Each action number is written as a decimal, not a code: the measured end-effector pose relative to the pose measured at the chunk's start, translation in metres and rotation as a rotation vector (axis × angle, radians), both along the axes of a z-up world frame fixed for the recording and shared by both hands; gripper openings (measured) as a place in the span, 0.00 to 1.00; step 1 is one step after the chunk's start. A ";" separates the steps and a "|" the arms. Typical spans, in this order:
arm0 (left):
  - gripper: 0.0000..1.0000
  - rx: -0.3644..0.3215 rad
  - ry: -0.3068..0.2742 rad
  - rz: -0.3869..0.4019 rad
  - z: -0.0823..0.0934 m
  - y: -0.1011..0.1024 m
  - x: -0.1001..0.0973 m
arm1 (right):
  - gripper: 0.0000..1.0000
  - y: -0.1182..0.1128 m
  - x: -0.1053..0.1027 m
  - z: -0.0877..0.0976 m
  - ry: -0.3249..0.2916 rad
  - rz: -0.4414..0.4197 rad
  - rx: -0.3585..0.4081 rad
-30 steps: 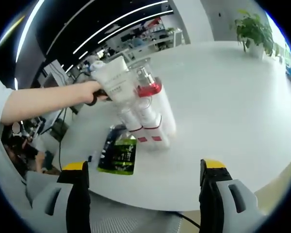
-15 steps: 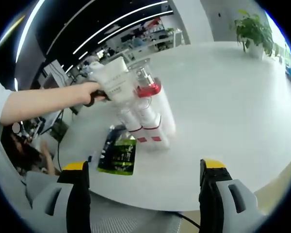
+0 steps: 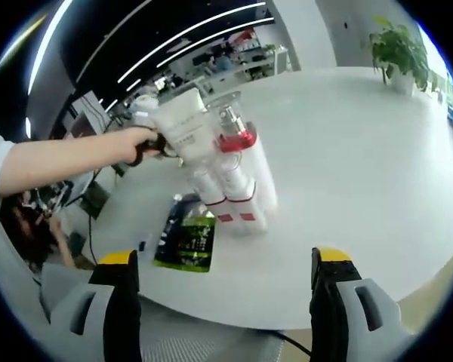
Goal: Arrange the skincare products in the storage area until every visible bottle or jar stands upright without overlapping.
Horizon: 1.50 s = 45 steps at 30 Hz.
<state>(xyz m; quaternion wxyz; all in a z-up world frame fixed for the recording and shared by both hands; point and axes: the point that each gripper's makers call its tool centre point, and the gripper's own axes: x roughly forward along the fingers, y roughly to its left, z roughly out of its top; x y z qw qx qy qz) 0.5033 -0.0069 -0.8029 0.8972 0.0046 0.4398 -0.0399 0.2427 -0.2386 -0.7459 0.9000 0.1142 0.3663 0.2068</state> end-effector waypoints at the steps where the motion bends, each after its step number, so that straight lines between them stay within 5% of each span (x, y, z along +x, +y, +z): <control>1: 0.37 0.000 -0.001 0.004 0.002 0.001 -0.003 | 0.94 0.000 0.000 0.001 -0.003 0.002 0.001; 18: 0.37 -0.013 -0.030 0.046 0.031 0.014 -0.029 | 0.94 0.006 0.001 0.006 -0.045 0.041 0.005; 45: 0.37 -0.032 0.019 0.109 0.018 0.032 -0.113 | 0.94 0.011 0.001 0.012 -0.104 0.105 -0.014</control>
